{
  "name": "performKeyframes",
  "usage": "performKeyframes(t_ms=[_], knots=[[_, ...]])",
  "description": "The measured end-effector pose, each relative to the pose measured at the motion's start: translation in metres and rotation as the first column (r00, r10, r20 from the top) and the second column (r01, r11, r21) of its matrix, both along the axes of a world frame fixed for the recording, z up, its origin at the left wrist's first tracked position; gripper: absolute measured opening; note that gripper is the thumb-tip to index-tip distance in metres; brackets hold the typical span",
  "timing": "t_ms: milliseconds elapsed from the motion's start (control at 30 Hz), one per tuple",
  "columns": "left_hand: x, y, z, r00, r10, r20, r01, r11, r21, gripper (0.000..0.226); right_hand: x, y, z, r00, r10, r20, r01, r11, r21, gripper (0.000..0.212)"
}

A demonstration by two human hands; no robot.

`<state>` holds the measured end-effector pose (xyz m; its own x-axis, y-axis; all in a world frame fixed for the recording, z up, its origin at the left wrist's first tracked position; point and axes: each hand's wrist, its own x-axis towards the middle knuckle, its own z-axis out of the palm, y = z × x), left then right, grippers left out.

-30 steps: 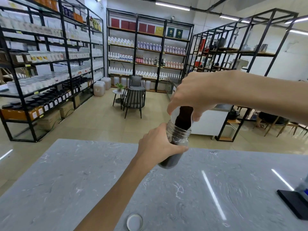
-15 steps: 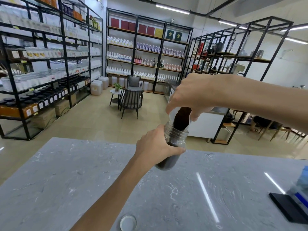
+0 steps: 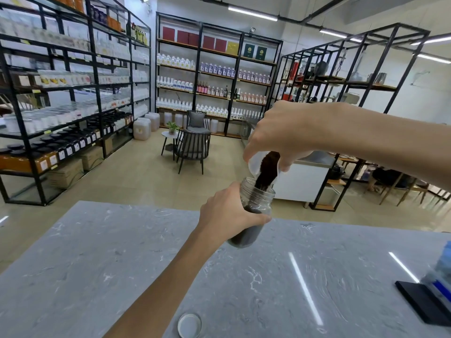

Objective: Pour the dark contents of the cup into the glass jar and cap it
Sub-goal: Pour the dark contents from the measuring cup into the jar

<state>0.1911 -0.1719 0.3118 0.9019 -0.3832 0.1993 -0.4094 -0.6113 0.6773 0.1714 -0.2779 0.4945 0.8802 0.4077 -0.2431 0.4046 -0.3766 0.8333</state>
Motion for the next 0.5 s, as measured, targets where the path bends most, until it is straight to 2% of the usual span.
performKeyframes(t_ms=[500], knots=[[-0.0059,0.0020,0.0043,1.000,-0.003,-0.023,0.003,1.000,-0.019,0.067,-0.0024,0.0051,-0.0013,0.998,-0.038,-0.052,0.037,0.999,-0.011,0.077]])
